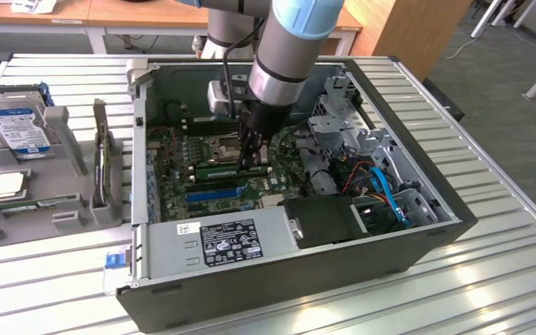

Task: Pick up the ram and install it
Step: 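Insert the ram into the slot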

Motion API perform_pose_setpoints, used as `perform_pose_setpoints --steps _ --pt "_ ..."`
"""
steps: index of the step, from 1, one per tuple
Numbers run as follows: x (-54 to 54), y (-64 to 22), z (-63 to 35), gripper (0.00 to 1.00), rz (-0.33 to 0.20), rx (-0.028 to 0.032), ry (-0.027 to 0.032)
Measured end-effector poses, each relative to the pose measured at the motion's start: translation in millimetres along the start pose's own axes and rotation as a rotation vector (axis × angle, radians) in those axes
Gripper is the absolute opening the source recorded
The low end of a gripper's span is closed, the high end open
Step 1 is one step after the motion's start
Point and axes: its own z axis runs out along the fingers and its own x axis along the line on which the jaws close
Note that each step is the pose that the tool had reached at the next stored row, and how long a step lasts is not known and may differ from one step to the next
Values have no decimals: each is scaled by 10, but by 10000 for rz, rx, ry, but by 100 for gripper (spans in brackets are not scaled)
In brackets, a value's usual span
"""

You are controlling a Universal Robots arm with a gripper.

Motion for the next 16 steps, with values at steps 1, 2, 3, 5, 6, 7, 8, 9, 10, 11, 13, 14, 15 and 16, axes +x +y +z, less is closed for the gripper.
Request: perform_pose_setpoints --steps 1,2,3,5,6,7,8,9,10,11,13,14,15,16 --pt "0 0 3 12 0 0 1" --pt "0 0 3 12 0 -1 2" --pt "0 0 3 12 0 -1 2" --pt "0 0 3 12 0 0 1" --pt "0 -1 4 12 0 0 0" --pt "0 -1 4 12 0 0 0" --pt "0 -1 4 12 -1 2 -1" --pt "0 -2 6 13 -2 5 -5" --pt "0 -1 6 18 -1 3 -4" --pt "0 -1 5 18 -1 2 -3" --pt "0 -1 4 25 -1 0 -1" --pt "0 -1 4 25 -1 0 0" --pt "0 -1 3 25 -1 0 0" --pt "0 0 -3 25 0 -1 3"
